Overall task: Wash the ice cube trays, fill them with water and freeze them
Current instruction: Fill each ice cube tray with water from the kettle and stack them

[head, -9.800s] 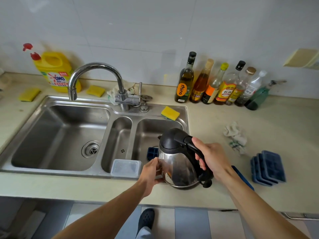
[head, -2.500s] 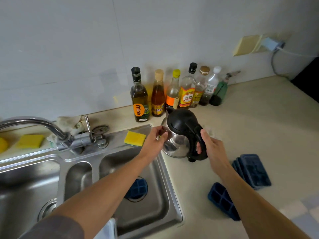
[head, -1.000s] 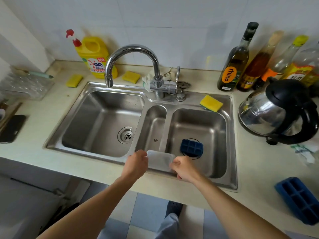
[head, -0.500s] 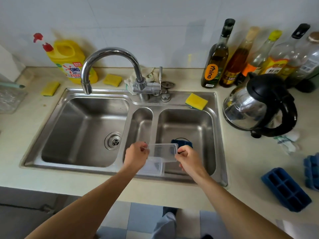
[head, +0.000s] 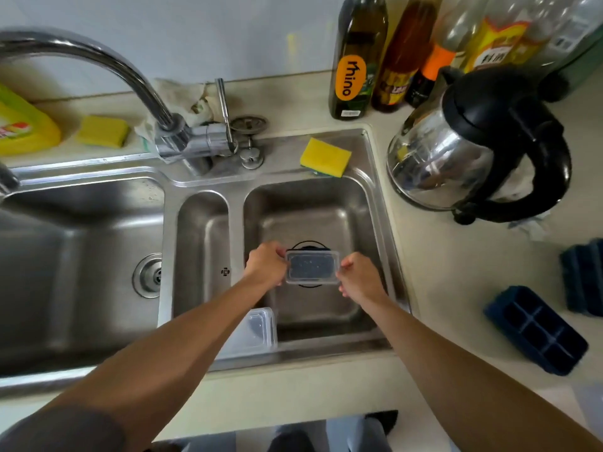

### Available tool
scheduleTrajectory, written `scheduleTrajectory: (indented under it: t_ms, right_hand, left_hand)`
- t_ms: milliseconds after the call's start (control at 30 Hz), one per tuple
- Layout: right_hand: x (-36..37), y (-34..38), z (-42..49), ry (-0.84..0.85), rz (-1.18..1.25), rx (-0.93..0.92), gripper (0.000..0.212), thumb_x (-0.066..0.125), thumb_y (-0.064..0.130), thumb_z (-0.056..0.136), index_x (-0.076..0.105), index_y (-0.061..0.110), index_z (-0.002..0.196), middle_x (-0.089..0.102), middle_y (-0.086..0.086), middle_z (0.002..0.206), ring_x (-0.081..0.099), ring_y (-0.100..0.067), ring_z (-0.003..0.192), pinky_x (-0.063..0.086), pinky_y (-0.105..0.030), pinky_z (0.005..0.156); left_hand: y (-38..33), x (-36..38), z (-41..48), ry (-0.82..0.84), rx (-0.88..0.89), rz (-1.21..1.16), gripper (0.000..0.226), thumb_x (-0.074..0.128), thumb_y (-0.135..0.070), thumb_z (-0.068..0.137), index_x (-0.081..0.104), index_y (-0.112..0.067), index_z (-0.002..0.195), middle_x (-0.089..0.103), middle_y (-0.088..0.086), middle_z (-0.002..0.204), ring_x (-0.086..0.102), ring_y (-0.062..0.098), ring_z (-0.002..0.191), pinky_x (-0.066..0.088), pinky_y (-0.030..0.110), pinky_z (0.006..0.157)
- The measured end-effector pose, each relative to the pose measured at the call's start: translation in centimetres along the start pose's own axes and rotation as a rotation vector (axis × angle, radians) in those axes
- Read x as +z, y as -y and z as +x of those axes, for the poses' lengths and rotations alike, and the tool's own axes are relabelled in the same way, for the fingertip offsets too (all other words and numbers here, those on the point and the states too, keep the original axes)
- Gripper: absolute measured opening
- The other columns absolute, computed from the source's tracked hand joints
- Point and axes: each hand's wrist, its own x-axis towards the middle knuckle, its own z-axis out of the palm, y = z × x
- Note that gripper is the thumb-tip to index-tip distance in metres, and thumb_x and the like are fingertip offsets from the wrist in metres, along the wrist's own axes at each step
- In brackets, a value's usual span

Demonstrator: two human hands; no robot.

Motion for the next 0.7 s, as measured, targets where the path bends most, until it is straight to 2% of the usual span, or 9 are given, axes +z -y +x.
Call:
scheduleTrajectory:
  t_ms: [133, 233, 300, 400, 500, 600, 700]
  right_hand:
    - [2.0, -0.3, 2.6, 0.017, 0.026, 0.066, 0.011, 0.06, 0.006, 0.098, 0.055, 0.015, 0.095, 0.064, -0.01, 0.097, 0.069, -0.024, 0.09, 0.058, -0.03, 0.068]
    - [3.4, -0.8, 3.7, 0.019, -0.004, 0.07, 0.017, 0.066, 0.008, 0.095, 0.053, 0.017, 0.101, 0.055, 0.002, 0.093, 0.058, -0.011, 0.085, 0.045, -0.017, 0.058]
    - [4.0, -1.1, 4.1, 0.002, -0.013, 0.08, 0.02, 0.067, 0.011, 0.095, 0.052, 0.021, 0.103, 0.051, 0.008, 0.091, 0.049, -0.002, 0.076, 0.036, -0.013, 0.052]
    - [4.3, -1.4, 4.7, 0.002, -0.015, 0.098, 0.016, 0.066, 0.011, 0.095, 0.058, 0.017, 0.109, 0.058, 0.003, 0.095, 0.05, 0.001, 0.073, 0.034, -0.012, 0.051]
    - [4.2, -1.2, 5.1, 0.024, -0.018, 0.096, 0.011, 0.065, 0.012, 0.096, 0.061, 0.015, 0.106, 0.062, 0.001, 0.096, 0.053, -0.001, 0.074, 0.035, -0.014, 0.053]
    - [4.0, -1.1, 5.4, 0.014, -0.005, 0.112, 0.011, 0.064, 0.015, 0.098, 0.055, 0.02, 0.1, 0.053, 0.007, 0.088, 0.049, 0.0, 0.072, 0.034, -0.015, 0.053]
    - [4.0, -1.0, 5.8, -0.001, 0.008, 0.13, 0.008, 0.061, 0.018, 0.101, 0.053, 0.02, 0.099, 0.053, 0.005, 0.088, 0.049, -0.001, 0.072, 0.034, -0.016, 0.053]
  left_hand:
    - [0.9, 1.2, 2.8, -0.002, -0.019, 0.04, 0.021, 0.059, -0.002, 0.092, 0.06, -0.023, 0.091, 0.058, -0.005, 0.081, 0.058, 0.008, 0.067, 0.043, 0.016, 0.049]
    - [1.5, 2.3, 4.3, 0.022, -0.021, 0.065, 0.016, 0.06, -0.005, 0.093, 0.056, -0.02, 0.098, 0.055, -0.002, 0.089, 0.05, 0.007, 0.068, 0.037, 0.015, 0.052]
    - [1.7, 2.9, 5.0, 0.034, -0.033, 0.068, 0.016, 0.06, -0.004, 0.093, 0.056, -0.018, 0.099, 0.056, 0.001, 0.092, 0.052, 0.009, 0.072, 0.041, 0.019, 0.059]
    - [1.8, 3.5, 5.5, 0.029, -0.049, 0.049, 0.016, 0.06, -0.004, 0.094, 0.054, -0.018, 0.097, 0.058, 0.002, 0.093, 0.056, 0.016, 0.083, 0.045, 0.03, 0.072]
    - [1.8, 3.8, 5.9, 0.021, -0.07, 0.046, 0.014, 0.06, -0.005, 0.095, 0.054, -0.018, 0.096, 0.06, 0.005, 0.096, 0.059, 0.019, 0.086, 0.046, 0.031, 0.074]
    - [1.7, 3.8, 6.3, 0.017, -0.093, 0.065, 0.01, 0.059, -0.006, 0.096, 0.056, -0.015, 0.096, 0.06, 0.007, 0.096, 0.057, 0.019, 0.084, 0.046, 0.032, 0.073]
    - [1.7, 4.0, 6.6, 0.017, -0.114, 0.055, 0.006, 0.059, -0.008, 0.097, 0.056, -0.014, 0.098, 0.06, 0.008, 0.098, 0.058, 0.019, 0.083, 0.048, 0.032, 0.071]
